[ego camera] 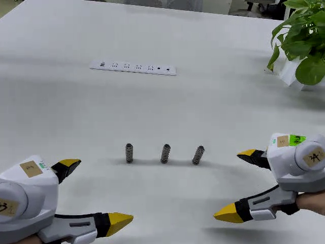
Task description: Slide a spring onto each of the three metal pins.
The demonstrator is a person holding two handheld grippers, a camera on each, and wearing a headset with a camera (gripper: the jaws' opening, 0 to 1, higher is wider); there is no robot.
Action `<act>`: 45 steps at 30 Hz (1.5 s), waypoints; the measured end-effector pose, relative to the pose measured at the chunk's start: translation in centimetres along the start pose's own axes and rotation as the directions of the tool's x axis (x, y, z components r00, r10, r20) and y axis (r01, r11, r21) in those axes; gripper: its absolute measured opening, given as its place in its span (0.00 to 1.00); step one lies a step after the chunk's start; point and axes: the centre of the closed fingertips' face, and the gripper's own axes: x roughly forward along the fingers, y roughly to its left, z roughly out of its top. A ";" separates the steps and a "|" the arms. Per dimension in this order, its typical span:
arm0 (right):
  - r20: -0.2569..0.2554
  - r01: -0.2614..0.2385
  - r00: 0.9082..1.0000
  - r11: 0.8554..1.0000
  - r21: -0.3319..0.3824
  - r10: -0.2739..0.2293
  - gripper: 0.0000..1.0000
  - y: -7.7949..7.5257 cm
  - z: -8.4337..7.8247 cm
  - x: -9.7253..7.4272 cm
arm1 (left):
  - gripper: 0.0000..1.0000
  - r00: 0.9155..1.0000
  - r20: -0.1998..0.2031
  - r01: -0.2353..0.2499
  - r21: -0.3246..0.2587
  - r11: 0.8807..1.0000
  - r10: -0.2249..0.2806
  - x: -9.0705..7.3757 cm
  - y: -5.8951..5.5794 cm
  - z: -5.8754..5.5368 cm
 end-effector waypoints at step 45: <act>0.129 0.073 0.988 0.988 0.133 -0.091 0.99 4.4 -0.9 -2.1 | 1.00 0.993 0.080 -0.074 -0.146 0.987 0.086 -1.7 0.7 1.8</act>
